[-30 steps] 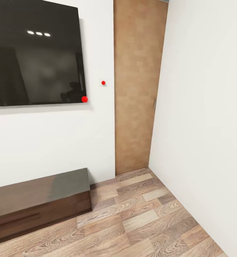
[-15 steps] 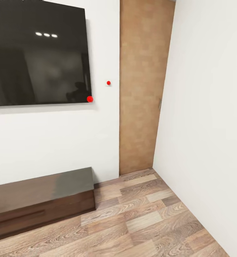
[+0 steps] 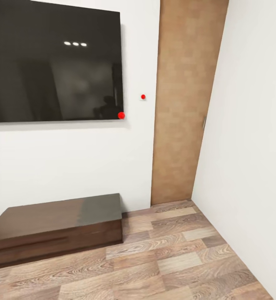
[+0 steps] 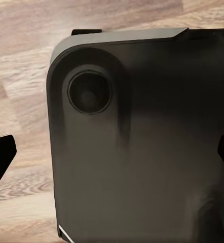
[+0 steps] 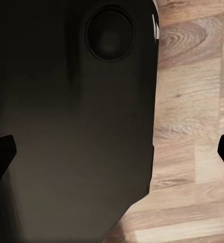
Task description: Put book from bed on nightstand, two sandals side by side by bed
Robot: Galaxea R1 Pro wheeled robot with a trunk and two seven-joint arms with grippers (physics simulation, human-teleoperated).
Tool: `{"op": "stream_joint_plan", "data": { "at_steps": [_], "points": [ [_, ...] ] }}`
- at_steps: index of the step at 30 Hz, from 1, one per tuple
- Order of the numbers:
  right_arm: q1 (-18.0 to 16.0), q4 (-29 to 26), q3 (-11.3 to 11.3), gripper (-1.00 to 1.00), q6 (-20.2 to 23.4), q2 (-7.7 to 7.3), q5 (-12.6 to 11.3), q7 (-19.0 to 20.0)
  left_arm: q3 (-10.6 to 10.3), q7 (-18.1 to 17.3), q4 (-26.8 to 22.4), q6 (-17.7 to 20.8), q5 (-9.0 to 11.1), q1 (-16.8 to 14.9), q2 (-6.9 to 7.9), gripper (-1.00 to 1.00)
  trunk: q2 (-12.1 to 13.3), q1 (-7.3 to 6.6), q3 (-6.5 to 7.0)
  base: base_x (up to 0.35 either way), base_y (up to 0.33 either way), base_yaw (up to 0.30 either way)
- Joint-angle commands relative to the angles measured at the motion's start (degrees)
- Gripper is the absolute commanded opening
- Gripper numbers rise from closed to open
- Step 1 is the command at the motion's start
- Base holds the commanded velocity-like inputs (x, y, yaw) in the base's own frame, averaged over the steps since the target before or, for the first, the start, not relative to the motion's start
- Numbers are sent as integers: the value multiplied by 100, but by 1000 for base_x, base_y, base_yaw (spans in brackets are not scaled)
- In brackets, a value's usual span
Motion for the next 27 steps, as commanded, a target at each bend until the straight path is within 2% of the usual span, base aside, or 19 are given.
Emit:
{"op": "stream_joint_plan", "data": {
  "at_steps": [1,11,27],
  "points": [
    [0,-1,4,100,-2,-1,-9,-4,0,-4,7,-20,0,-4,-1,100,-3,0,-4,0,0,250],
    [0,2,7,100,-2,0,-7,-1,0,-4,7,-20,0,-2,-1,100,-3,0,-4,0,0,214],
    [0,15,11,100,-2,6,-7,-1,0,-4,7,-20,0,-3,-1,100,-3,0,-4,0,0,66]
  ]
}}
